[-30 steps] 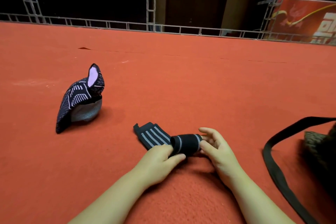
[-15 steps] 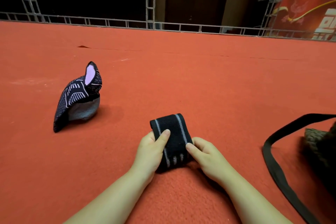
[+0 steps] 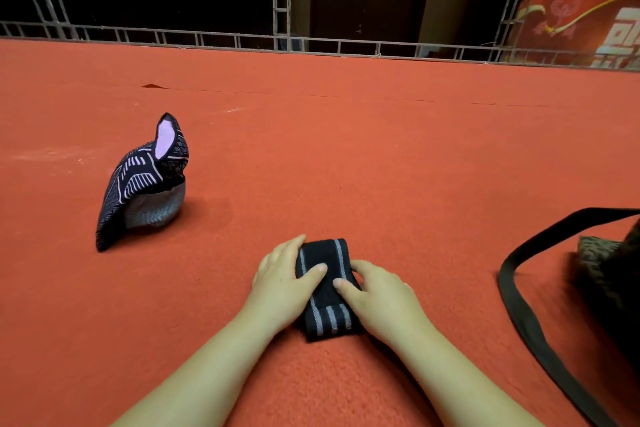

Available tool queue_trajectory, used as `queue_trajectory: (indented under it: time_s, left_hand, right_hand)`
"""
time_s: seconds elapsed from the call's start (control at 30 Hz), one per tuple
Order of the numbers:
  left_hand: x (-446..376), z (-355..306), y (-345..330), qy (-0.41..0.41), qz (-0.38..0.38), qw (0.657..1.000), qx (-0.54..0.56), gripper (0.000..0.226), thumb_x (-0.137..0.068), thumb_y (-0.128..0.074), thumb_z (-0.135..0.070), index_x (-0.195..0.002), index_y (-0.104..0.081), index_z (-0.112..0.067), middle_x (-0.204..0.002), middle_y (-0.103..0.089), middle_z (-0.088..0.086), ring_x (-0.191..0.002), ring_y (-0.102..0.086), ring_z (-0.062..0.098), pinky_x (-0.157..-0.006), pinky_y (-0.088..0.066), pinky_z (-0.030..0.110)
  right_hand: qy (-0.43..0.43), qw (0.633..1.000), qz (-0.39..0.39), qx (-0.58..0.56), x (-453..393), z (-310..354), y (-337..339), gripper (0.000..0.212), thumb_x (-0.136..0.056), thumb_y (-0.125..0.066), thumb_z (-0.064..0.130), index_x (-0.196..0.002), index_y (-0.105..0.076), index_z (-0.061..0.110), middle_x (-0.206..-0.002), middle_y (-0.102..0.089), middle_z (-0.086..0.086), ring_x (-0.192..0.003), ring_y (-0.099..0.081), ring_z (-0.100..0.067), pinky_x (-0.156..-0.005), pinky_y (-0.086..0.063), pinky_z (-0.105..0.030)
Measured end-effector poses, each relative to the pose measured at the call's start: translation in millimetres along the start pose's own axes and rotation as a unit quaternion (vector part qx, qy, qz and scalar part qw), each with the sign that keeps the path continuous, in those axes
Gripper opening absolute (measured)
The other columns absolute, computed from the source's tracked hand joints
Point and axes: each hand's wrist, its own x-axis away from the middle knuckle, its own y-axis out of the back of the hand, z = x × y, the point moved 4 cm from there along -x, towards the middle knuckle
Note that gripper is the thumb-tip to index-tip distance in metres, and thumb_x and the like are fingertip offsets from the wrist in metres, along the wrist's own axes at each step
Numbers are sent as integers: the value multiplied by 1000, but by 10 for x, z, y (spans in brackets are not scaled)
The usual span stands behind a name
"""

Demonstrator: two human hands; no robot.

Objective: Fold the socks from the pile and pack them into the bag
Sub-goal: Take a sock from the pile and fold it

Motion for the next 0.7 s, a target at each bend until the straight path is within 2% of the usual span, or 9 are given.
queue_trajectory:
  time_s: [0.13,0.2,0.27,0.33,0.4,0.47,0.5,0.63,0.7]
  left_hand:
    - [-108,56,45,7,11,994,-106,58,-88,-47,-56,-140,-39,-31,-145,-42,-8,-138,-31,15,-113,-23,38]
    - [-187,122,109,4,58,994,-97,49,-87,-52,-52,-133,-49,-34,-138,-50,-11,-137,-34,12,-112,-27,38]
    - [-245,172,140,7,136,989,-62,35,-82,-59,-48,-116,-61,-40,-120,-63,-15,-122,-51,9,-105,-38,37]
    - [-320,160,168,15,166,984,-65,42,-65,-61,-58,-104,-65,-40,-103,-68,-19,-102,-62,7,-96,-46,37]
    - [-469,121,185,10,192,973,-130,57,-58,-63,-62,-110,-62,-39,-112,-64,-16,-108,-58,11,-98,-44,38]
    - [-606,31,168,-2,237,954,-183,65,-67,-73,-51,-125,-55,-28,-124,-57,-9,-116,-53,15,-102,-41,34]
    - [-646,-27,150,-1,262,946,-190,65,-69,-76,-46,-126,-53,-25,-121,-56,-9,-113,-53,14,-100,-42,30]
    - [-592,-192,40,36,364,928,-72,26,-77,-75,-27,-98,-62,-19,-95,-68,-6,-89,-65,13,-73,-49,20]
    - [-497,-188,49,51,377,924,41,23,-76,-74,-16,-97,-65,-13,-97,-72,4,-93,-68,21,-76,-52,24]
  right_hand:
    - [41,998,50,21,-47,29,-14,34,-93,-41,50,-124,-50,41,-114,-66,14,-109,-58,-15,-93,-42,-39]
    - [41,996,65,53,-51,41,-49,35,-94,-38,51,-125,-49,38,-116,-66,11,-110,-58,-17,-91,-41,-40]
    - [17,991,42,123,-40,56,-65,41,-94,-33,57,-119,-49,28,-112,-66,4,-106,-60,-22,-85,-38,-40]
    - [-27,985,16,172,6,52,-48,53,-90,-29,66,-109,-47,20,-106,-66,-1,-102,-60,-25,-81,-35,-41]
    - [-58,985,23,162,44,26,-29,62,-83,-29,76,-105,-48,20,-105,-65,-1,-104,-58,-26,-83,-35,-42]
    - [-75,987,66,129,84,-13,-11,68,-74,-35,82,-101,-51,22,-107,-64,0,-107,-54,-25,-86,-35,-42]
    - [-80,986,86,120,93,-30,-9,67,-71,-38,83,-98,-52,23,-107,-63,1,-107,-53,-25,-87,-35,-42]
    - [-79,989,97,85,108,-49,-9,52,-73,-48,75,-89,-51,26,-105,-62,3,-107,-50,-23,-88,-34,-39]
    - [-54,995,71,39,132,-33,12,41,-78,-52,67,-81,-49,26,-96,-57,7,-103,-48,-21,-89,-34,-37]
